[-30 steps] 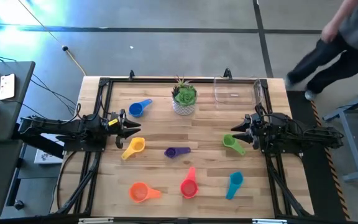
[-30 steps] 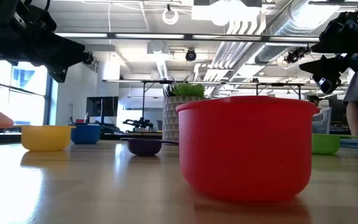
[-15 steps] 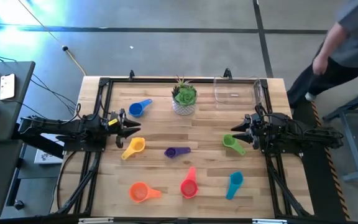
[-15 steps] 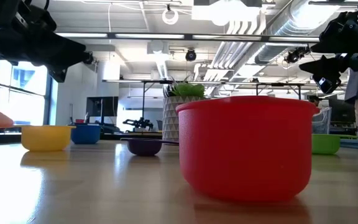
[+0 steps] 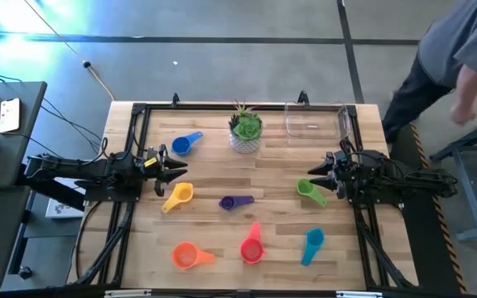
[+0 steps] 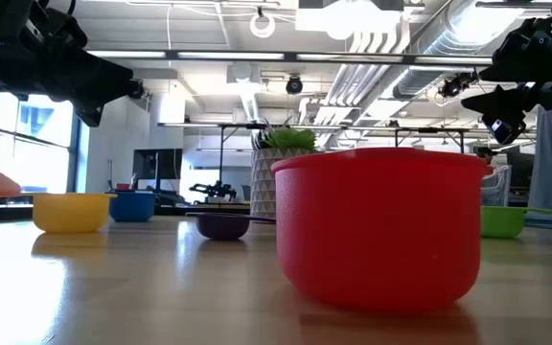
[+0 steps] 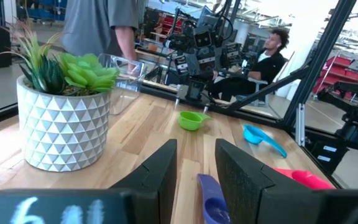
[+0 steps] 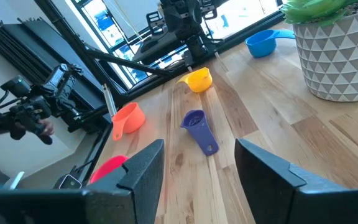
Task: Nest measuring cups in basket
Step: Prepare the orange measuring cup
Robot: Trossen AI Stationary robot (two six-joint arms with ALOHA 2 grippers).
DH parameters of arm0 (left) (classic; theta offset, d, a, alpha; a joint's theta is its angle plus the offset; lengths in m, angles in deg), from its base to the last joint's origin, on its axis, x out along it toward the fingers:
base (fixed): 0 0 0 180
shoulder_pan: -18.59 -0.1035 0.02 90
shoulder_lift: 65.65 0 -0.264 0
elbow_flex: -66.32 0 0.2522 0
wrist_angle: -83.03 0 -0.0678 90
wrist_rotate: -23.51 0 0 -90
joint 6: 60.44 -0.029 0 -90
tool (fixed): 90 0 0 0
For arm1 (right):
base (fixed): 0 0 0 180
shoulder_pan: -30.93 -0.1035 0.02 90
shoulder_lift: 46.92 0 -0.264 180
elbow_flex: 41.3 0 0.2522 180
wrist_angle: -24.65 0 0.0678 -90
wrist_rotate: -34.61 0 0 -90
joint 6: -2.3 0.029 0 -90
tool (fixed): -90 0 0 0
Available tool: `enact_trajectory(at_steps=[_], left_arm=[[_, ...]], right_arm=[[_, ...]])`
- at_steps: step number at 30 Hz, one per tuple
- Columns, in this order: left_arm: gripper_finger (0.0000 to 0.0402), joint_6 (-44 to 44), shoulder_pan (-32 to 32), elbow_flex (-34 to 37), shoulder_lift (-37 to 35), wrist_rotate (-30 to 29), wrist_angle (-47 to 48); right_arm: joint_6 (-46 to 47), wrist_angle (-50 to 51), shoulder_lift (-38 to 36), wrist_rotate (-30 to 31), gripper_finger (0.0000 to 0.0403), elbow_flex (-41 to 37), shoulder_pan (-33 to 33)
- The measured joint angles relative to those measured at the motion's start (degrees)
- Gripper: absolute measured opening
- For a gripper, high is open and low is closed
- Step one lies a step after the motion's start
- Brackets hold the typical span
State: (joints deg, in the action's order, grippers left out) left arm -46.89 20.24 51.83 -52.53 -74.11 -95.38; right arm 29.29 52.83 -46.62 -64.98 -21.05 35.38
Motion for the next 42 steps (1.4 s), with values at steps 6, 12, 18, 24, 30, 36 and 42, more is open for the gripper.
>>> enact_trajectory(at_steps=[6,12,18,24,30,36,42], left_arm=[[0.0102,9.7,0.0,0.0,0.0,-2.0,-0.1],[0.0102,19.7,0.0,0.0,0.0,-2.2,-0.2],[0.0102,25.7,-0.1,0.0,0.0,-2.6,-2.2],[0.0102,25.3,-0.1,0.0,0.0,-2.3,-8.4],[0.0102,26.3,-0.1,-1.7,0.0,-2.5,-14.0],[0.0101,20.1,-0.1,-10.7,1.5,-2.6,-7.8],[0.0101,16.1,-0.1,-26.0,7.7,-1.5,15.5]], right_arm=[[0.0,0.0,0.0,0.0,0.0188,0.0,0.0],[0.0,0.0,0.0,0.0,0.0188,0.0,0.0],[1.5,0.0,0.0,0.6,0.0188,0.0,0.0],[4.1,0.0,0.0,0.6,0.0188,0.0,0.0],[4.1,0.0,0.0,0.6,0.0188,0.0,0.0],[4.1,0.0,0.0,0.6,0.0188,0.0,0.0],[4.1,0.0,0.0,0.6,0.0188,0.0,0.0]])
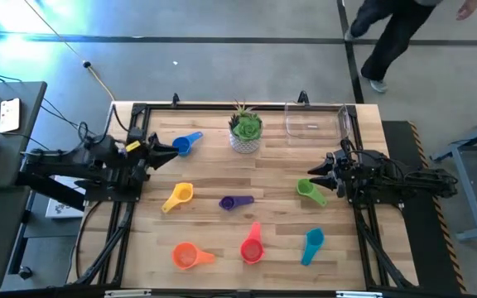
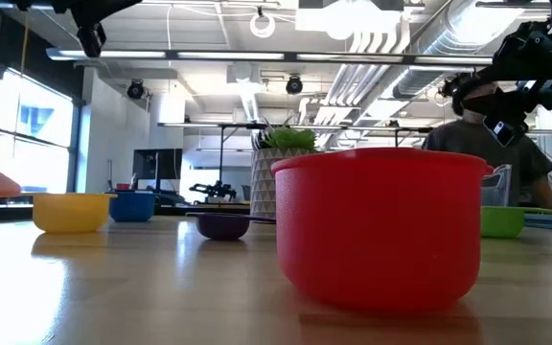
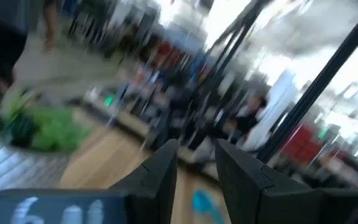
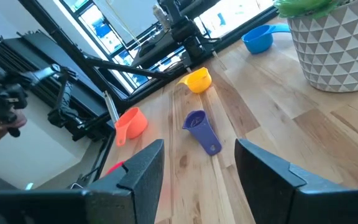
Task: Nest measuring cups in basket
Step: Prepare the orange measuring cup
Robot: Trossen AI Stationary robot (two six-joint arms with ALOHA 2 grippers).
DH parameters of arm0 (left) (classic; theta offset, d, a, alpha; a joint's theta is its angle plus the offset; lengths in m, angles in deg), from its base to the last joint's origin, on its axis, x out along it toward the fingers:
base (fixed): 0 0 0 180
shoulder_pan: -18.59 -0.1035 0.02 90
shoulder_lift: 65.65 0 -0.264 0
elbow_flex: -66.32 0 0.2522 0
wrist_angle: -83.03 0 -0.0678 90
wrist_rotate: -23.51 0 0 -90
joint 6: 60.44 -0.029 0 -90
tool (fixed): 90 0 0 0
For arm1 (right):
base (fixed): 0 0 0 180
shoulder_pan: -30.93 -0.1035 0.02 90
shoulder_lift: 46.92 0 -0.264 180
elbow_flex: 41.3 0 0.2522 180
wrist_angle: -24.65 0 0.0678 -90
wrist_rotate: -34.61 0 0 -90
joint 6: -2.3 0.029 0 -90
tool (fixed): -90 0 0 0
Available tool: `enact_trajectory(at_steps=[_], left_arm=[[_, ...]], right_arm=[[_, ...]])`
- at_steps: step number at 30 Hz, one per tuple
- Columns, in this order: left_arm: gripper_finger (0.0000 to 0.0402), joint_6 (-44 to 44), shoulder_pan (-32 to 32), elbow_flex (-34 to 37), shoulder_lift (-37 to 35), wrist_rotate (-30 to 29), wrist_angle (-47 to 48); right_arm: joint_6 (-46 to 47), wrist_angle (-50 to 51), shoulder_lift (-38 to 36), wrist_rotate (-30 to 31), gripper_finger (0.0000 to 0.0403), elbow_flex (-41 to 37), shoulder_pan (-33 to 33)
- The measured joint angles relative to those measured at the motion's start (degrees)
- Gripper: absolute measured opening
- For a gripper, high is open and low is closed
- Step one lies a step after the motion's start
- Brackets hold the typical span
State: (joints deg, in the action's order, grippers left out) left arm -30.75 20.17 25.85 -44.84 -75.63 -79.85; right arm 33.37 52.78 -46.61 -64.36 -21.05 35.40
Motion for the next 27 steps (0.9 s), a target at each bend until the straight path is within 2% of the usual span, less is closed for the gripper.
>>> enact_trajectory(at_steps=[6,10,15,20,27], left_arm=[[0.0101,0.0,0.0,-12.7,7.2,3.3,18.7],[0.0101,0.3,0.6,-18.8,11.6,5.8,25.9],[0.0101,2.4,4.3,-25.0,17.9,7.4,33.6],[0.0101,6.1,10.5,-28.6,24.0,7.4,43.0],[0.0101,13.5,19.8,-28.7,31.0,7.0,45.9]], right_arm=[[-0.9,0.0,0.0,0.0,0.0188,0.0,0.0],[-1.6,0.0,0.0,0.0,0.0188,0.0,0.0],[-1.5,0.0,0.0,0.0,0.0188,0.0,0.0],[-1.5,0.0,0.0,0.0,0.0188,0.0,0.0],[-1.5,0.0,0.0,0.0,0.0188,0.0,0.0]])
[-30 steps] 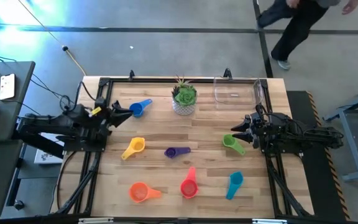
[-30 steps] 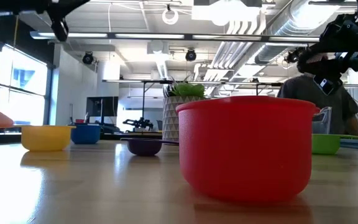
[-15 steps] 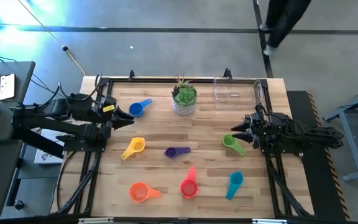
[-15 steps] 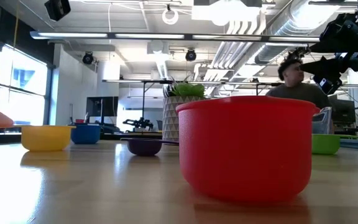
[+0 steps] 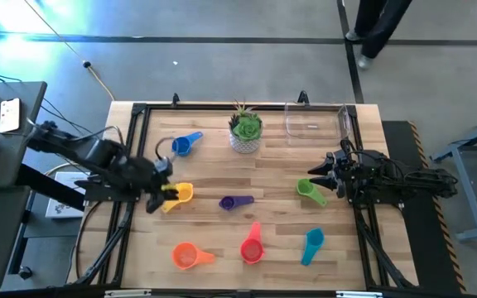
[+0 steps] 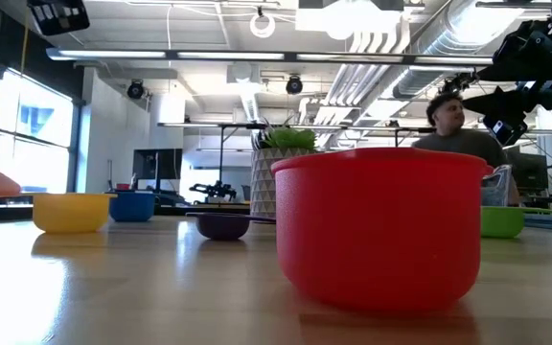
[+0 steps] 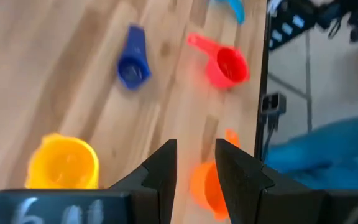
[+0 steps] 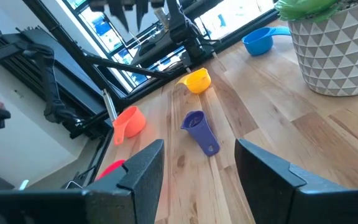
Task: Nest measuring cups in basket
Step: Prepare the orange measuring cup
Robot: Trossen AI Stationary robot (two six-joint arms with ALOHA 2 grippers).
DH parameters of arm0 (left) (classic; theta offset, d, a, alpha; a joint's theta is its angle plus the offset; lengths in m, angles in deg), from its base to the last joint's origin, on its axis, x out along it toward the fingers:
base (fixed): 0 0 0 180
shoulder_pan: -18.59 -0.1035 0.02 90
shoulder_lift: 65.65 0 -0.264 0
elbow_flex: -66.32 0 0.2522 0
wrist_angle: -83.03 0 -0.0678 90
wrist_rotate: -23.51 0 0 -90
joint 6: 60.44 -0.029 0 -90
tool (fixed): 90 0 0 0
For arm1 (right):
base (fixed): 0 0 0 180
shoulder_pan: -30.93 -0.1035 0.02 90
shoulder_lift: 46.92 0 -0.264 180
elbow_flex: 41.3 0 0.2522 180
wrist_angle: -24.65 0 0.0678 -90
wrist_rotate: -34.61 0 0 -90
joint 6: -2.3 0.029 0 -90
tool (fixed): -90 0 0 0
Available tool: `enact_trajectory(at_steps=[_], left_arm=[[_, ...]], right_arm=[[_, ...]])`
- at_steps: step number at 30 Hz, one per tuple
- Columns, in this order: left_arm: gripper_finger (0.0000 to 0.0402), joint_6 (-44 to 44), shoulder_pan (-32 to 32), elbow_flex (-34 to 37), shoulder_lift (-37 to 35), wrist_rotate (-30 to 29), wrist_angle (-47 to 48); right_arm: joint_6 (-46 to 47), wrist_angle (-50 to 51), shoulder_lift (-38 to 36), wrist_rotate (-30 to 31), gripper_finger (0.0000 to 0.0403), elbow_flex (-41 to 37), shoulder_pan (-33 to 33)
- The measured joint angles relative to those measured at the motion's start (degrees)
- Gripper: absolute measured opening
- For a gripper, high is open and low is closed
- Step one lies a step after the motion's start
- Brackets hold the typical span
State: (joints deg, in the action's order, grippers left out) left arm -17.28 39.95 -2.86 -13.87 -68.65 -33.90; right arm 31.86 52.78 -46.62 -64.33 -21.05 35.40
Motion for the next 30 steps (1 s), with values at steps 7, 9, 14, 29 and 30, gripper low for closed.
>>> enact_trajectory(at_steps=[7,9,14,29,30], left_arm=[[0.0101,8.0,7.4,0.0,6.6,-0.1,0.0],[0.0101,11.0,8.8,0.0,8.3,-0.1,0.1],[0.0101,17.8,11.5,0.0,11.0,-0.1,0.2],[0.0101,30.8,13.7,0.0,17.0,0.5,0.2],[0.0101,32.0,13.7,0.0,17.4,0.5,0.2]], right_arm=[[0.0,0.0,0.0,0.0,0.0188,0.0,0.0],[0.0,0.0,0.0,0.0,0.0188,0.0,0.0],[0.0,0.0,0.0,0.0,0.0188,0.0,0.0],[0.0,0.0,0.0,0.0,0.0188,0.0,0.0],[0.0,0.0,0.0,0.0,0.0188,0.0,0.0]])
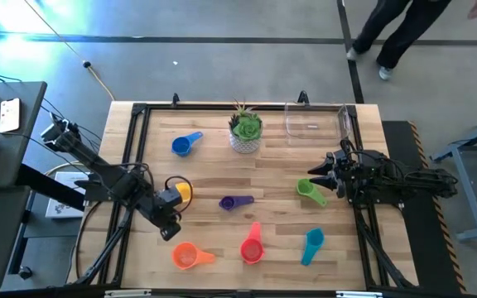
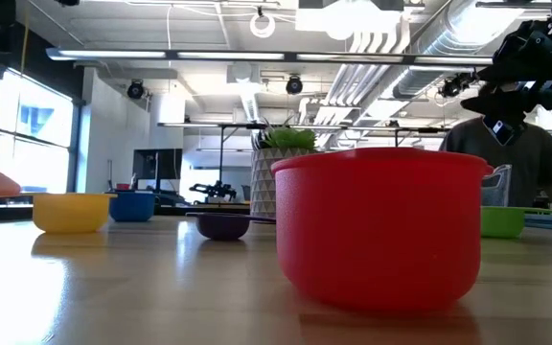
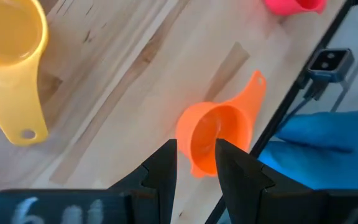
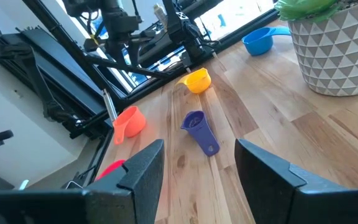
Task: Nest measuring cups in basket
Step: Prepare the orange measuring cup
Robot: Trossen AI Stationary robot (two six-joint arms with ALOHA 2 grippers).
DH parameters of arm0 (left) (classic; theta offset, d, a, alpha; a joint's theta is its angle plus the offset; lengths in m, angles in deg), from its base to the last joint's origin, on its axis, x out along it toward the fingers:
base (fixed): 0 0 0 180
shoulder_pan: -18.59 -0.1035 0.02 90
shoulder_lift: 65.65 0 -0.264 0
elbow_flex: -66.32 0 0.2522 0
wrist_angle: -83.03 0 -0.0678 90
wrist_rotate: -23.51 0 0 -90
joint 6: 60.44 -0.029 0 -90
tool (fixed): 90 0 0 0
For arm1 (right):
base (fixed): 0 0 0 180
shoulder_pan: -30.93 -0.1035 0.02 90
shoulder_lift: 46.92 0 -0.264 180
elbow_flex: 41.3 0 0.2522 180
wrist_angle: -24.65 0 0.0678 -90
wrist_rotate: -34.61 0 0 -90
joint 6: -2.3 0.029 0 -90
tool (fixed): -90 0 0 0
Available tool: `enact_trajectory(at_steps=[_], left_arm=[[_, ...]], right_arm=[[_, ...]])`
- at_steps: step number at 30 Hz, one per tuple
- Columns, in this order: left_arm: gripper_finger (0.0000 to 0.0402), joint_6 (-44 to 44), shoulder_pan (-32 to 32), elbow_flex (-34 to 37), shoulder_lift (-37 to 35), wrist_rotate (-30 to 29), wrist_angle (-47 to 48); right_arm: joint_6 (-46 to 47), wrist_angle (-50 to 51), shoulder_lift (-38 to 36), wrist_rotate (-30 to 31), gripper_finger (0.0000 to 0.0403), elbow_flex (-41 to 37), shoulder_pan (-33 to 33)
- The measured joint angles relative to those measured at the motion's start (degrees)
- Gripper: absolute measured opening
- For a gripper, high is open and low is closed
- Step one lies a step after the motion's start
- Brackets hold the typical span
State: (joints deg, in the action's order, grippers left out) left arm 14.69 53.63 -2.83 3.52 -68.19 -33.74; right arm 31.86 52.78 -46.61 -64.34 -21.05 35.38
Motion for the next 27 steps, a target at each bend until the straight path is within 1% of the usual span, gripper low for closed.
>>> enact_trajectory(at_steps=[2,7,15,22,27], left_arm=[[0.0101,2.4,0.0,0.0,0.8,0.3,0.0],[0.0101,5.2,0.0,0.0,3.1,4.2,0.0],[0.0102,1.7,0.0,0.0,6.6,6.3,-0.8],[0.0102,1.3,0.0,0.1,8.7,6.0,-7.4],[0.0102,1.2,0.3,0.1,11.7,6.0,-8.5]], right_arm=[[0.0,0.0,0.0,0.0,0.0188,0.0,0.0],[0.0,0.0,0.0,0.0,0.0188,0.0,0.0],[0.0,0.0,0.0,0.0,0.0188,0.0,0.0],[0.0,0.0,0.0,-0.3,0.0188,0.0,0.0],[0.0,0.0,0.0,-0.3,0.0188,0.0,0.0]])
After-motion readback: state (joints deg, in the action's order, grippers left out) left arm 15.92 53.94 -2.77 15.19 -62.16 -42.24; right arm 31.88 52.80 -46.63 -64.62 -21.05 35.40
